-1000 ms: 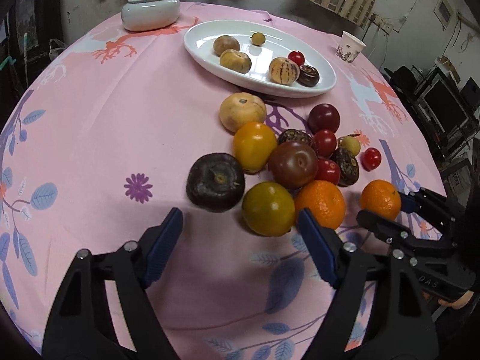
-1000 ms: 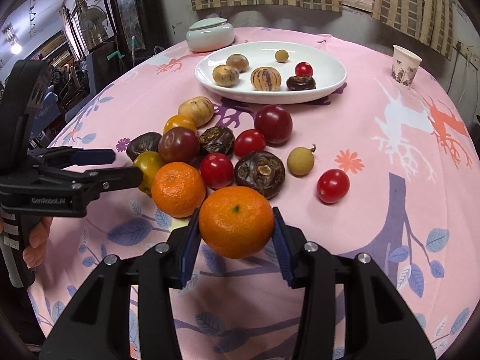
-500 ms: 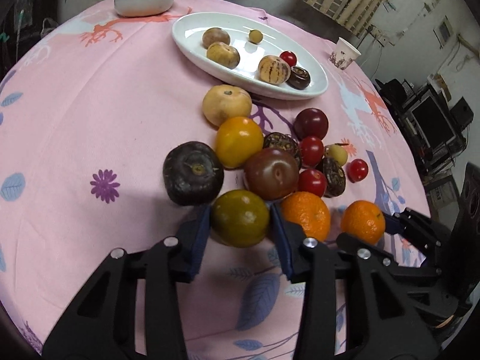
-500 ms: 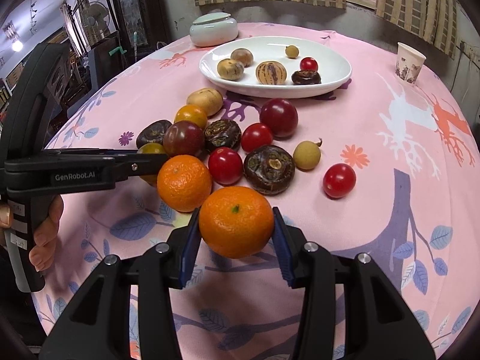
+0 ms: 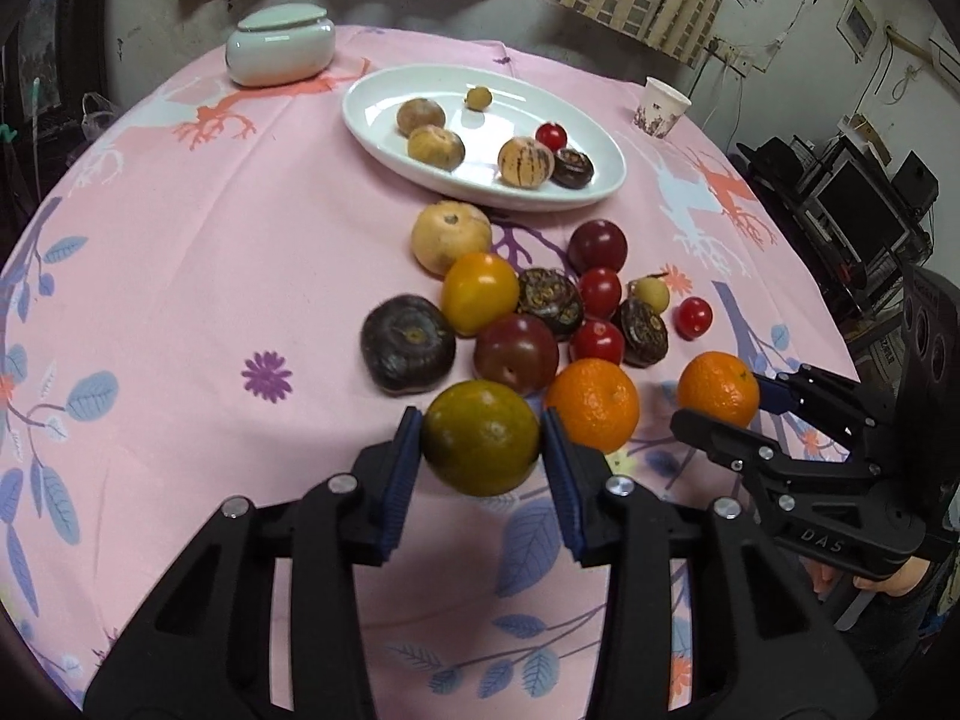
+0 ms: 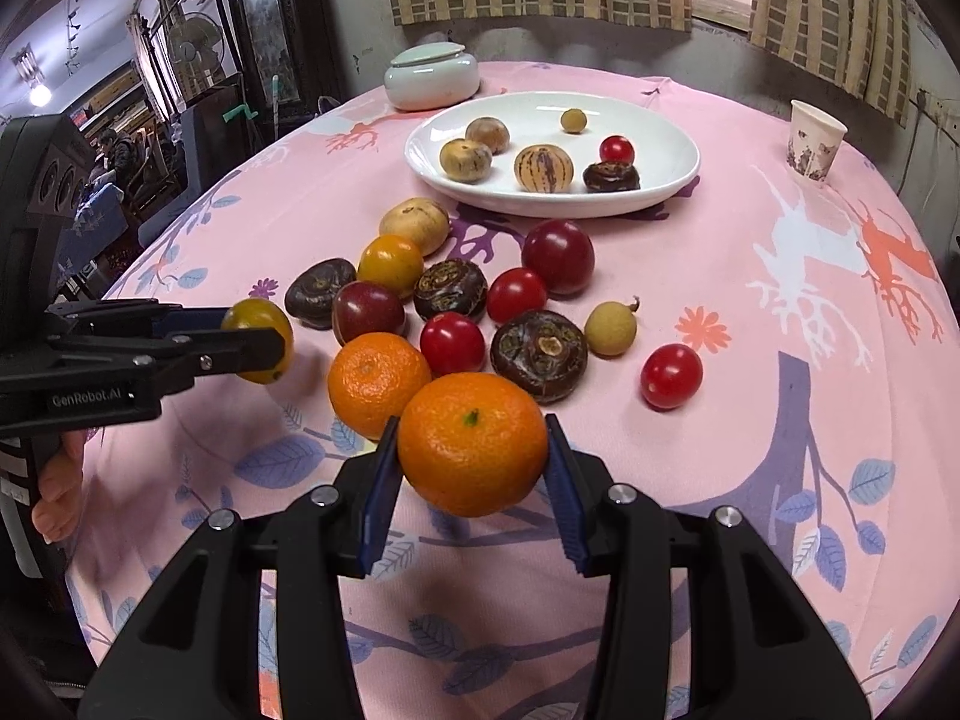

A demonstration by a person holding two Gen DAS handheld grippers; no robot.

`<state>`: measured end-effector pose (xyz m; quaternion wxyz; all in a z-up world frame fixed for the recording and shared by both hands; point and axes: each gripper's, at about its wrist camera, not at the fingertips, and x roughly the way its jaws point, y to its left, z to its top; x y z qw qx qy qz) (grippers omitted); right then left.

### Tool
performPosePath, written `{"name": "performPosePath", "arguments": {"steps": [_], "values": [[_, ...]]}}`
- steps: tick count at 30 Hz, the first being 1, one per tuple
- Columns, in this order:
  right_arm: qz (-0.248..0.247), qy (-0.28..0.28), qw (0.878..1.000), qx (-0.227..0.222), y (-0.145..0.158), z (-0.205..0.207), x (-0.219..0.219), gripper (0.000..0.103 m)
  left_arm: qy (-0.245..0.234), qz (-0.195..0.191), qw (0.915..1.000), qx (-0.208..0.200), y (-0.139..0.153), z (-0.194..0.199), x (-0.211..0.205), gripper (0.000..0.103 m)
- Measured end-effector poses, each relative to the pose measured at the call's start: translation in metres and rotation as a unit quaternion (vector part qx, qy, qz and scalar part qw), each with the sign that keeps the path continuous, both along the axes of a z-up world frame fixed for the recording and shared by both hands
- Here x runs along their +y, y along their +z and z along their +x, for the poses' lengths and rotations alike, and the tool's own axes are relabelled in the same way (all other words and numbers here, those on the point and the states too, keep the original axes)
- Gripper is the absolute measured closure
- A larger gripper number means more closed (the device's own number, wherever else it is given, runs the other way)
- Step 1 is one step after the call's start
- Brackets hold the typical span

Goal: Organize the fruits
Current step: 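Carry both fruits onto the white plate and open both tools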

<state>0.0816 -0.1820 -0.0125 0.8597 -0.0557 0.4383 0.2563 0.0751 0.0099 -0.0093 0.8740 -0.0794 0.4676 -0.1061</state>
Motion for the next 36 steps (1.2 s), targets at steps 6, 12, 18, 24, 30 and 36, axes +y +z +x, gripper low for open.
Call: {"name": "performPosePath", "arguments": {"steps": [6,12,18,24,30,36], "values": [[0.005,-0.005,1.000,-0.019,0.013,-0.003,-0.001,0.058,-0.018,0.009,0.9993,-0.031,0.023,-0.003,-0.001,0.062],[-0.002,-0.008,0.999,-0.034,0.028,-0.002,0.001,0.058,-0.042,0.015,0.9979,-0.048,0.039,-0.001,-0.007,0.062],[-0.033,-0.007,0.998,-0.059,0.050,0.024,0.002,0.058,-0.048,0.013,0.9979,-0.041,0.051,0.031,-0.010,0.062],[-0.041,-0.015,0.996,-0.084,0.059,0.070,0.004,0.058,-0.043,0.023,0.9975,-0.051,0.059,0.086,-0.014,0.062],[-0.037,-0.025,0.997,-0.070,0.048,0.129,0.017,0.058,-0.023,0.030,0.9986,-0.039,0.047,0.148,-0.017,0.062],[-0.043,-0.035,0.997,-0.055,0.023,0.178,0.032,0.058,0.001,0.029,0.9992,-0.026,0.027,0.200,-0.018,0.062]]}}
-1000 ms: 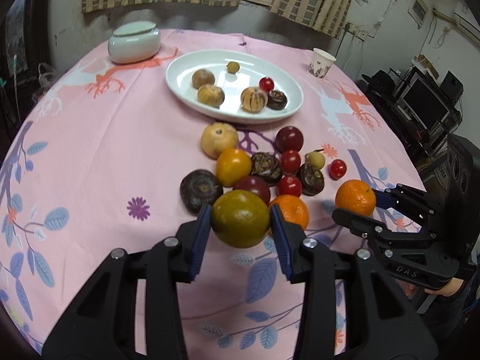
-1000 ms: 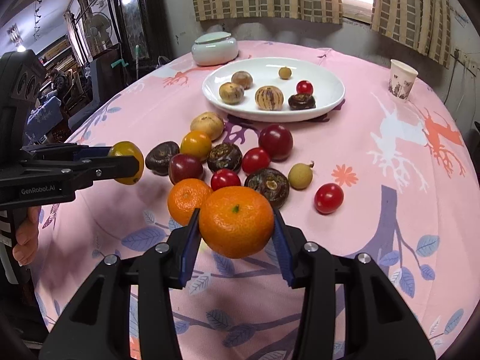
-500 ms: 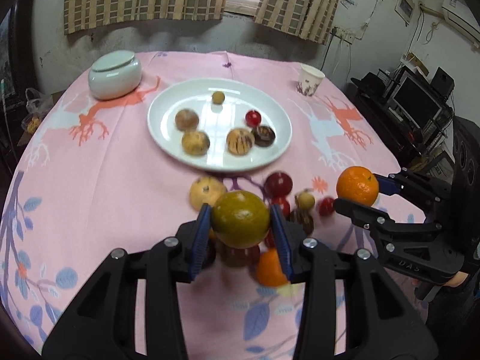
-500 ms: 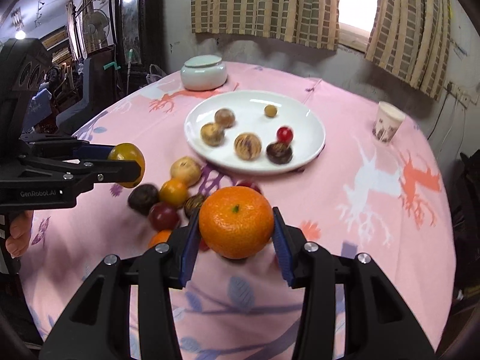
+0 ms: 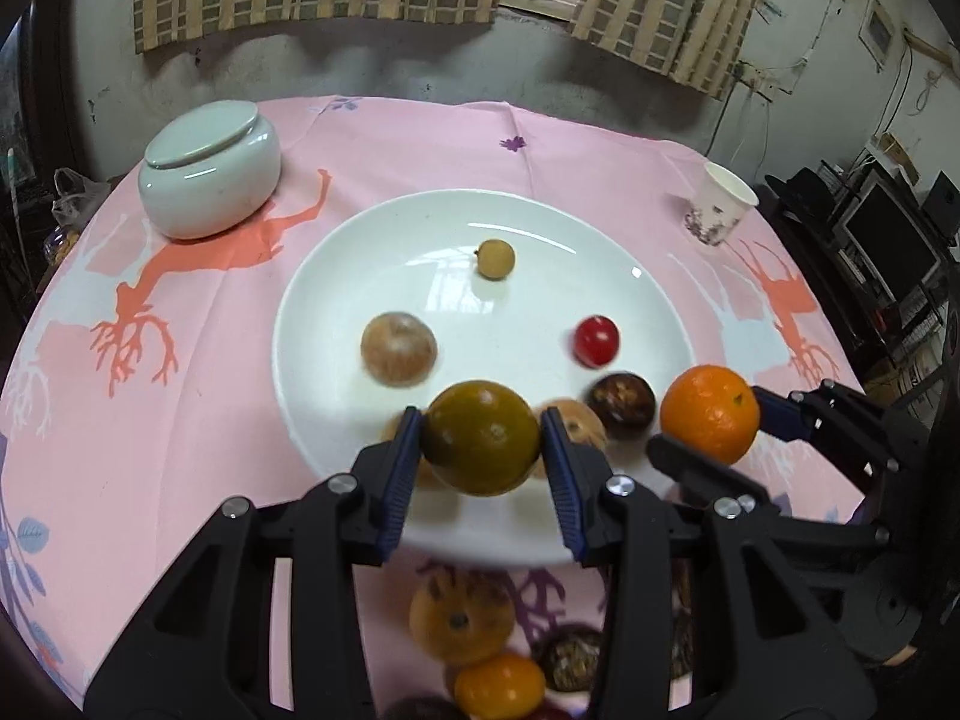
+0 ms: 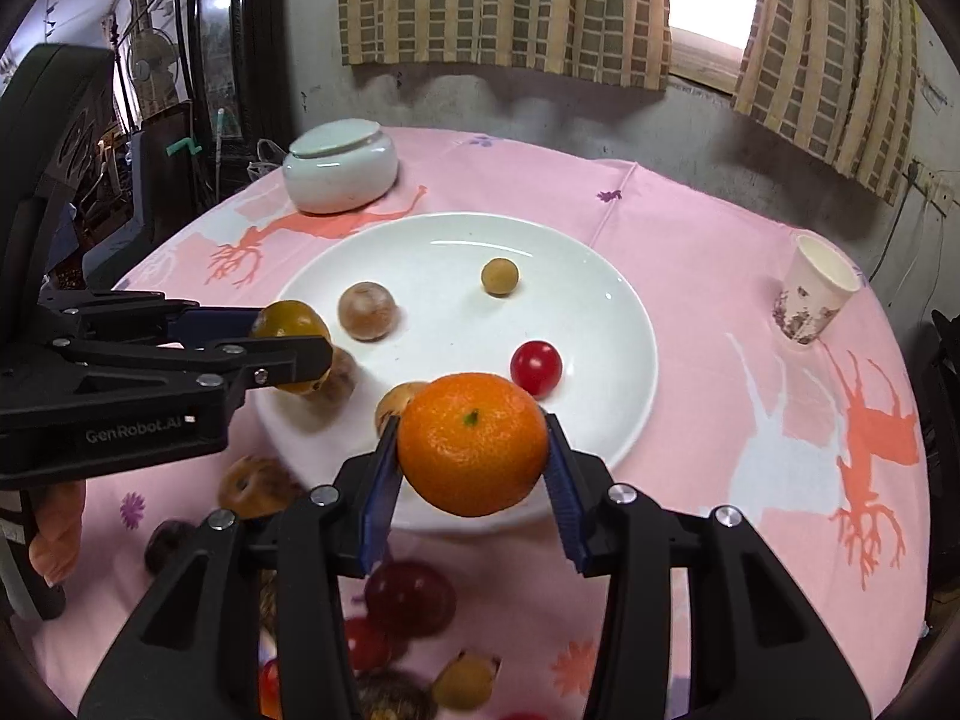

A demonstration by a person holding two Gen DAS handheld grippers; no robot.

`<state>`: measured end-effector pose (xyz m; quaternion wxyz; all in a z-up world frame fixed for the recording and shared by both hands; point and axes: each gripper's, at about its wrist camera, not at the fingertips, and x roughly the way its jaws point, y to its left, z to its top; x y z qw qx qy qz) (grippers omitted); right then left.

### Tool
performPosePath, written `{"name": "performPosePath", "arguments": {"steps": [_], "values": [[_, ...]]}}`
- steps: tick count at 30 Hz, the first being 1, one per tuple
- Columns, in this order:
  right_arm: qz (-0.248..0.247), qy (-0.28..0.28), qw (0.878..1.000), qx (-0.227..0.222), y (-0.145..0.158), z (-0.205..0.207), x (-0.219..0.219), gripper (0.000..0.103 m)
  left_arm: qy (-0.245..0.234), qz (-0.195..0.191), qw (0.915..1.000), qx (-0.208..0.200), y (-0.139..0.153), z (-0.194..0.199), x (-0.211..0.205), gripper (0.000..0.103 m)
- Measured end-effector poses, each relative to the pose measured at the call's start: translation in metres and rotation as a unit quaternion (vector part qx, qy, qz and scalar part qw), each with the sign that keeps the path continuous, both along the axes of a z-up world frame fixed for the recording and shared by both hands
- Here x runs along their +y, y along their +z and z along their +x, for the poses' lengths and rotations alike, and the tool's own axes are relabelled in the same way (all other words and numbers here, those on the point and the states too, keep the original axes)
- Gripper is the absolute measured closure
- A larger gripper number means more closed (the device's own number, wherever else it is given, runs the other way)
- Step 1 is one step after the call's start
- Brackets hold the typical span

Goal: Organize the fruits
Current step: 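Carry both fruits onto the white plate and open both tools, then move both open tools back toward the fruit pile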

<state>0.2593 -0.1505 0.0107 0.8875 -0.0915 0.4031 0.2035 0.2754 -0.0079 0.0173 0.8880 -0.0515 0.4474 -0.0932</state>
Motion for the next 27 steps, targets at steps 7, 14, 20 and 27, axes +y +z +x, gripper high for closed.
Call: {"name": "performPosePath", "arguments": {"steps": [7,14,20,27], "values": [[0.023,-0.036,0.999,0.018,-0.019,0.042,0.001,0.056,0.017,0.000,0.9998,0.010,-0.016,0.037,-0.007,0.062],[0.048,-0.039,0.998,0.000,-0.011,0.035,-0.004,0.041,0.042,0.000,0.9973,-0.060,-0.010,0.022,-0.005,0.016],[0.066,-0.051,0.996,0.010,0.000,0.015,-0.022,0.039,0.039,0.002,0.9978,-0.054,0.007,-0.001,0.003,0.016],[0.071,-0.057,0.996,0.004,0.016,-0.034,-0.044,0.038,0.039,-0.009,0.9981,-0.046,0.020,-0.052,0.014,0.015]]}}
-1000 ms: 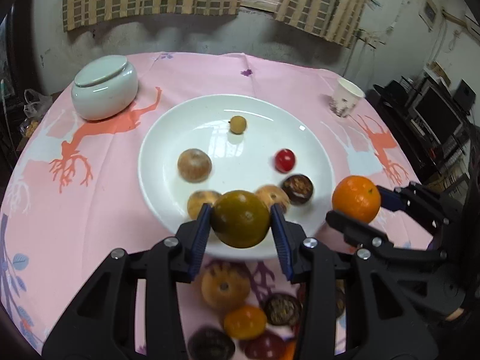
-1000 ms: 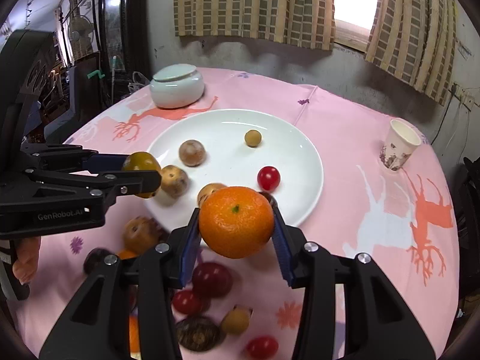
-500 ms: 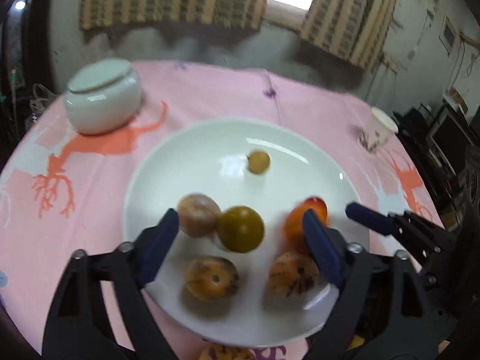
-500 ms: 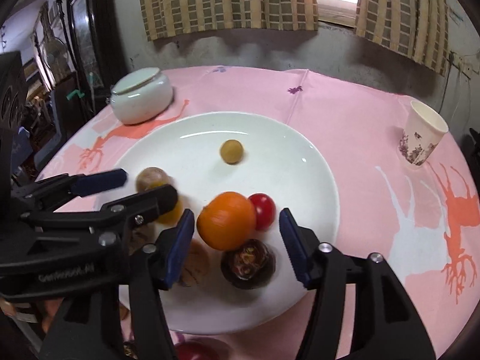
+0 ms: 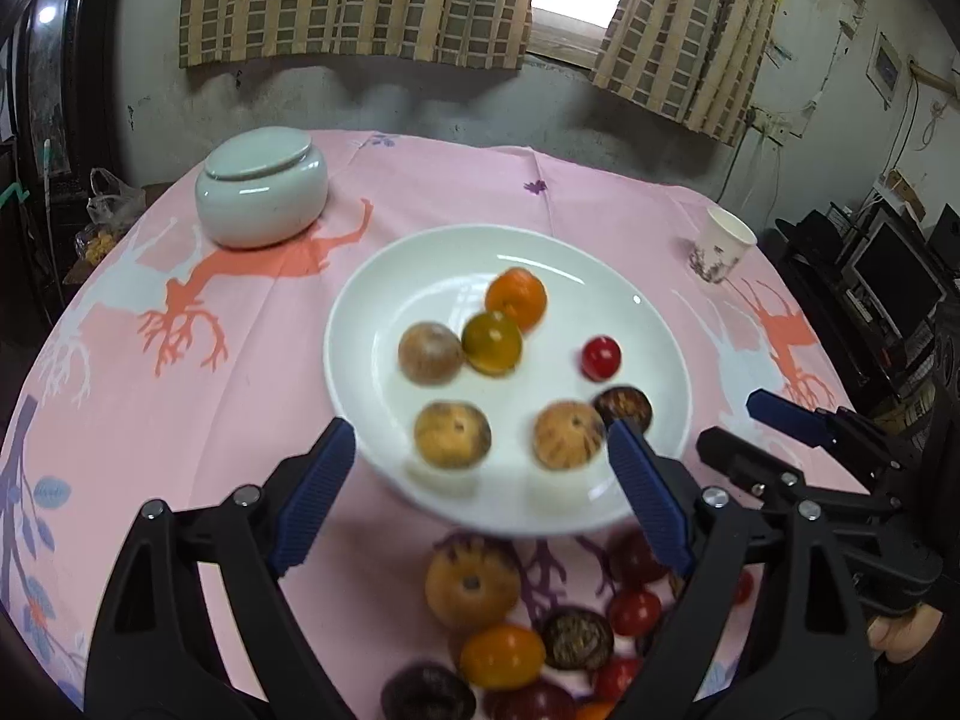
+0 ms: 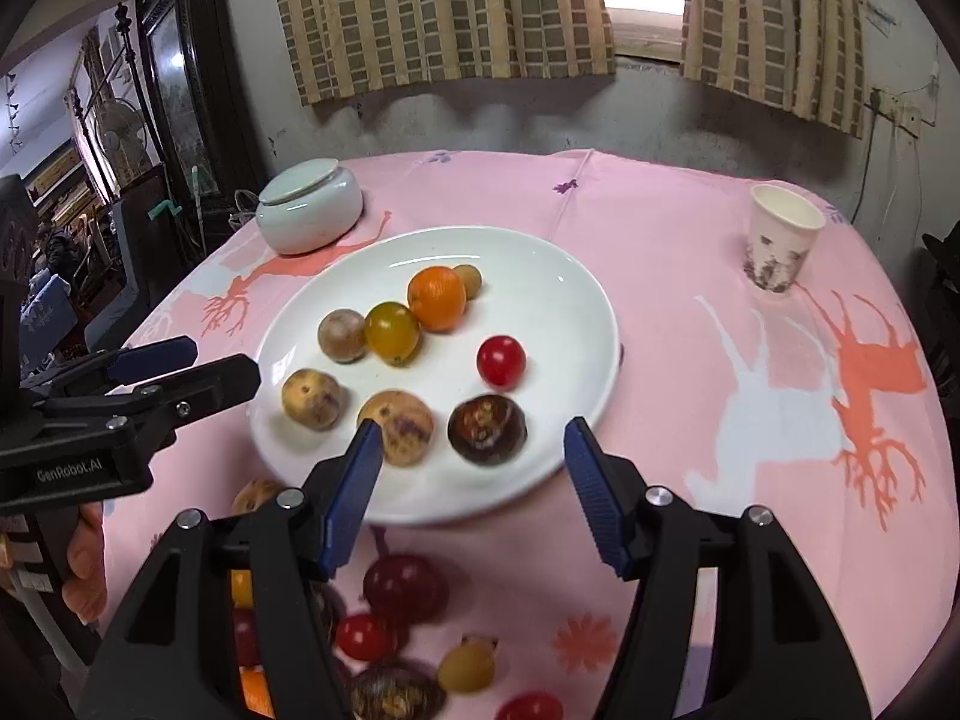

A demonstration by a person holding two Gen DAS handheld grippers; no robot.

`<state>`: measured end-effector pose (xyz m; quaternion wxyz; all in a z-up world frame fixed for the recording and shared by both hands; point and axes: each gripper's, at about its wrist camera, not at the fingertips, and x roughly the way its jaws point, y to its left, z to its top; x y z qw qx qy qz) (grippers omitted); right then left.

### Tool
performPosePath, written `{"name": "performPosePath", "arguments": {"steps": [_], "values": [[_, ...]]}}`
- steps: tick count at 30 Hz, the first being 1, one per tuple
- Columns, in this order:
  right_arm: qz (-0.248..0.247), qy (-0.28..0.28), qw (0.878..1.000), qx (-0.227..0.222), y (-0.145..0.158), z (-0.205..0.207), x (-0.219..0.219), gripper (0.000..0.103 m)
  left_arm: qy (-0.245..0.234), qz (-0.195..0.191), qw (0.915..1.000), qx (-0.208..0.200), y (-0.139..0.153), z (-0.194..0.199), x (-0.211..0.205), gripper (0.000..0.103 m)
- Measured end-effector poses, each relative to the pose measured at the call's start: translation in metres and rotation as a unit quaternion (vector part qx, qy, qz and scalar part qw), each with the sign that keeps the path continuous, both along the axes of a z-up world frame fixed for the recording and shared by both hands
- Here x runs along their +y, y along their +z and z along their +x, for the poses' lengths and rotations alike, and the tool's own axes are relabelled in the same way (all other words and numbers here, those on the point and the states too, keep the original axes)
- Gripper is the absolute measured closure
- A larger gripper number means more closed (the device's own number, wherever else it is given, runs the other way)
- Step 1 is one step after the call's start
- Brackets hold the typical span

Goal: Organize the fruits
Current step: 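Move both open tools back toward the fruit pile, then grasp the dark purple round fruit with the left tool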

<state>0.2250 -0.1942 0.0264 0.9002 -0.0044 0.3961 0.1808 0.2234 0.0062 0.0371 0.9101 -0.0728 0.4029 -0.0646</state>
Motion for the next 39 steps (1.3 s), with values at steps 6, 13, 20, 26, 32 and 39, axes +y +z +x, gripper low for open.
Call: {"name": "performPosePath", "arguments": {"steps": [6,13,20,26,32,39], "values": [[0.016,-0.012,1.000,0.024,-0.009,-0.045,-0.017,0.038,0.001,0.013,0.9999,0.001,0.002,-0.044,0.002,0.013],[0.006,-0.015,1.000,0.022,-0.012,-0.086,-0.022,0.038,0.003,0.018,0.9998,-0.009,-0.003,-0.094,0.006,0.011],[0.017,-0.033,0.999,0.037,-0.019,-0.101,-0.030,0.038,-0.012,0.027,0.9995,0.010,-0.018,-0.113,0.012,0.011],[0.013,-0.016,0.999,0.045,-0.022,-0.113,-0.012,0.038,0.001,0.033,0.9993,0.020,-0.032,-0.113,0.026,0.011],[0.011,-0.005,0.999,0.048,-0.026,-0.115,0.004,0.038,0.001,0.006,0.9986,0.053,-0.053,-0.114,0.035,0.011],[0.051,0.000,0.998,0.045,-0.036,-0.116,0.003,0.038,-0.007,0.047,0.9964,0.071,-0.067,-0.113,0.032,0.011]]}}
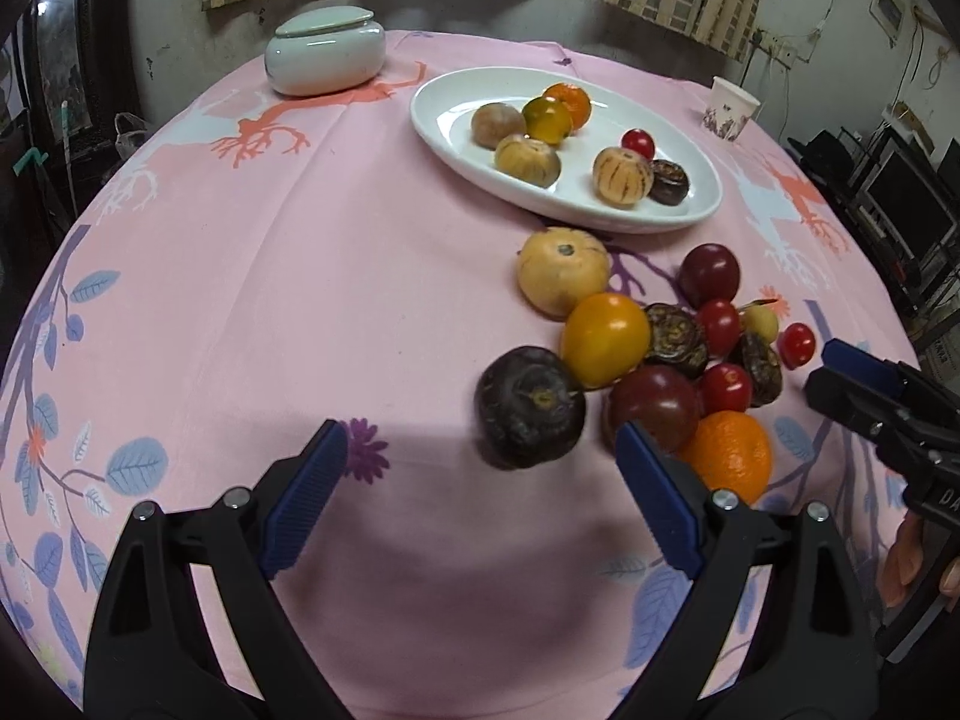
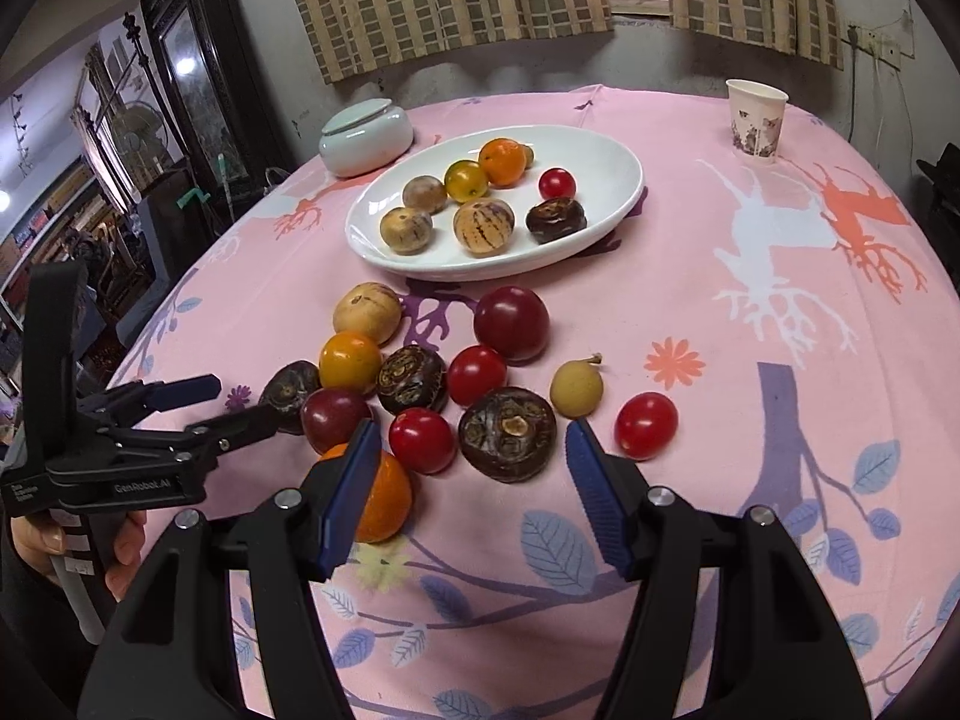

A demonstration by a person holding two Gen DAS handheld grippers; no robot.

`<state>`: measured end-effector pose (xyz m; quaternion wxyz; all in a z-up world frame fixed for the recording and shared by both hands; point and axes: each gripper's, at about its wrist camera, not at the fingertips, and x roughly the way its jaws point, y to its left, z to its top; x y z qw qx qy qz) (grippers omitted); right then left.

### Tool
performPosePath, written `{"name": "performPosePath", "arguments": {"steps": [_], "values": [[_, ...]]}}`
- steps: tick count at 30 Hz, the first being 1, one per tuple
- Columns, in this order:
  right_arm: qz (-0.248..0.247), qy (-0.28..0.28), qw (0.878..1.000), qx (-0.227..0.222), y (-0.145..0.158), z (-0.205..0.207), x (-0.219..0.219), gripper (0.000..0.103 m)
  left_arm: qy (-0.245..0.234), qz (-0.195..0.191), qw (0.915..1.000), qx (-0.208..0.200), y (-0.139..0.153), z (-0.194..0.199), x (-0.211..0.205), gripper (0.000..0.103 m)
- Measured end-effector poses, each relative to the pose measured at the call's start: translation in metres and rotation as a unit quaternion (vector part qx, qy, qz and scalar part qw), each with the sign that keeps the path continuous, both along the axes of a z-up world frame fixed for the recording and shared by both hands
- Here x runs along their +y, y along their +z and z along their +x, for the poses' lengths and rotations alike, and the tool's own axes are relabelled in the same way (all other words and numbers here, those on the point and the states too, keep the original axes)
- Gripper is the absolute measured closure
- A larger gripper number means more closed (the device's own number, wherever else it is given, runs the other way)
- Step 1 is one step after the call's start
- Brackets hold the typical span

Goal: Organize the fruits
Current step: 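Grasp the dark purple round fruit with the left tool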

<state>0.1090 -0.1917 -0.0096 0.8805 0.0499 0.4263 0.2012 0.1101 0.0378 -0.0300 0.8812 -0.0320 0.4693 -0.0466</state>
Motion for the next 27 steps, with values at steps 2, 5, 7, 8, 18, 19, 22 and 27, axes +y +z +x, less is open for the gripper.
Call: {"name": "performPosePath", "arguments": {"steps": [2,5,7,8,18,19,22,27], "values": [[0.018,-0.002,1.000,0.007,-0.002,0.002,-0.005,0.038,-0.001,0.014,0.9999,0.006,-0.004,0.003,-0.001,0.012],[0.031,0.002,0.999,0.014,-0.003,0.003,-0.008,0.038,-0.008,0.020,0.9994,0.026,-0.011,0.008,-0.003,0.012],[0.039,0.009,0.999,0.017,-0.003,0.002,-0.008,0.038,-0.012,0.024,0.9989,0.038,-0.017,0.012,-0.007,0.017],[0.041,0.013,0.999,0.017,-0.003,0.002,-0.007,0.038,-0.011,0.028,0.9988,0.038,-0.019,0.015,-0.010,0.018],[0.018,0.039,0.999,0.007,-0.001,-0.010,0.004,0.038,-0.049,0.048,0.9974,0.021,-0.015,0.026,-0.029,0.056],[0.007,0.044,0.999,0.004,-0.002,-0.012,0.008,0.038,-0.045,0.045,0.9977,0.022,-0.015,0.025,-0.028,0.056],[-0.023,0.073,0.997,-0.006,-0.003,-0.018,0.024,0.038,-0.016,0.033,0.9986,0.039,-0.009,0.021,-0.020,0.057],[-0.110,0.116,0.987,-0.021,-0.011,-0.033,0.058,0.038,-0.017,0.007,0.9997,0.016,0.007,0.008,-0.013,0.056]]}}
